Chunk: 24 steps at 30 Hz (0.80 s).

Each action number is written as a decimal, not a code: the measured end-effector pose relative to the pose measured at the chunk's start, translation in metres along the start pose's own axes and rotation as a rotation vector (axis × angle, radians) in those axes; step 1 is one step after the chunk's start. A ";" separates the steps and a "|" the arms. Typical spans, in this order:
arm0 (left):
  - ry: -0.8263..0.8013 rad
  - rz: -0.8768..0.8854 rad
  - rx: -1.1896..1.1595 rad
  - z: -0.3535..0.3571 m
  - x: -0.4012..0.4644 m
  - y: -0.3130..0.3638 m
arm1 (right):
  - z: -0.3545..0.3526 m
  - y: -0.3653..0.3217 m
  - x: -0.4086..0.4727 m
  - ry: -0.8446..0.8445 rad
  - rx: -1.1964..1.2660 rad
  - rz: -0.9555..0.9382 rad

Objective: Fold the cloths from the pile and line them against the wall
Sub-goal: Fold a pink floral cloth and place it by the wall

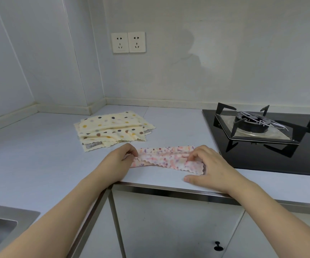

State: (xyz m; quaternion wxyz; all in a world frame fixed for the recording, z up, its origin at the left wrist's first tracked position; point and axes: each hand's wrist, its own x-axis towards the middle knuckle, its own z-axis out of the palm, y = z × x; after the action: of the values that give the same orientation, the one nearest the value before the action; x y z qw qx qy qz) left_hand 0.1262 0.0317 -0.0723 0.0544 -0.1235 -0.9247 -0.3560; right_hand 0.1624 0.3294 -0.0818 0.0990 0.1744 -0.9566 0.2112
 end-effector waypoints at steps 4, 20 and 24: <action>-0.007 -0.126 -0.097 0.001 0.008 0.005 | 0.001 0.002 0.001 0.025 0.036 0.045; -0.128 0.069 0.079 -0.002 0.001 0.005 | 0.005 0.007 0.005 0.098 -0.006 0.090; -0.094 -0.002 -0.023 -0.002 0.002 0.002 | 0.003 0.006 0.003 0.120 0.046 0.088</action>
State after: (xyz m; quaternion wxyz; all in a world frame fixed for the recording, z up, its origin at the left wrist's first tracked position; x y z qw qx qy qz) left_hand 0.1251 0.0321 -0.0695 0.0091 -0.1396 -0.9223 -0.3604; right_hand 0.1565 0.3323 -0.0860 0.1430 0.1215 -0.9506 0.2474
